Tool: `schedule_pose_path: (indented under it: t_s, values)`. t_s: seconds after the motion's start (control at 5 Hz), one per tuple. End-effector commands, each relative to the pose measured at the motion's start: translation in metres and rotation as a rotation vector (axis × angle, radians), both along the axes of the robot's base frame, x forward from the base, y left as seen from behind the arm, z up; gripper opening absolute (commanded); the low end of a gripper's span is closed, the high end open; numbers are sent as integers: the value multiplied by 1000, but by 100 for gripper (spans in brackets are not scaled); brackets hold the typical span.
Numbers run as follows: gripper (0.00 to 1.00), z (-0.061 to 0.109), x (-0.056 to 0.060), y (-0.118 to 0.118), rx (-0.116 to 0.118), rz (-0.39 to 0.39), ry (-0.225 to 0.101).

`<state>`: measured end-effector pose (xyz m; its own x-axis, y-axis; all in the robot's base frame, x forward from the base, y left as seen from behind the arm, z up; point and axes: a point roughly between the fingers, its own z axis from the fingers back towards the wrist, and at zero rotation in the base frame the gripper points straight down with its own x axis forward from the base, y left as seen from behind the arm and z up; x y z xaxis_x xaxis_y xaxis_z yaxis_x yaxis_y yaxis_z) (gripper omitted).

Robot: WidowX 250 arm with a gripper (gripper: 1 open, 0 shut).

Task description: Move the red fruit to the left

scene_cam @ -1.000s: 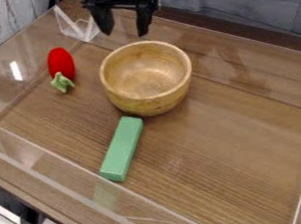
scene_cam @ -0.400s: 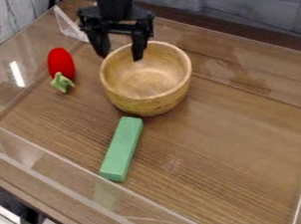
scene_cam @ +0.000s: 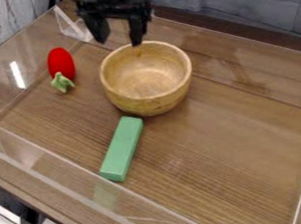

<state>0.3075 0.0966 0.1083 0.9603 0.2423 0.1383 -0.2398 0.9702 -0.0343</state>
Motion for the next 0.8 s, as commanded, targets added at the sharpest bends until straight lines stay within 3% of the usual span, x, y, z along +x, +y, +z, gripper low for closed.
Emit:
schedule_pose_path:
  t_s: [0.0, 0.4, 0.6]
  values:
    - [100, 15, 20, 15, 28, -24, -54]
    - [100, 29, 15, 16, 19, 100, -42]
    - [100, 29, 22, 12, 18, 78, -38]
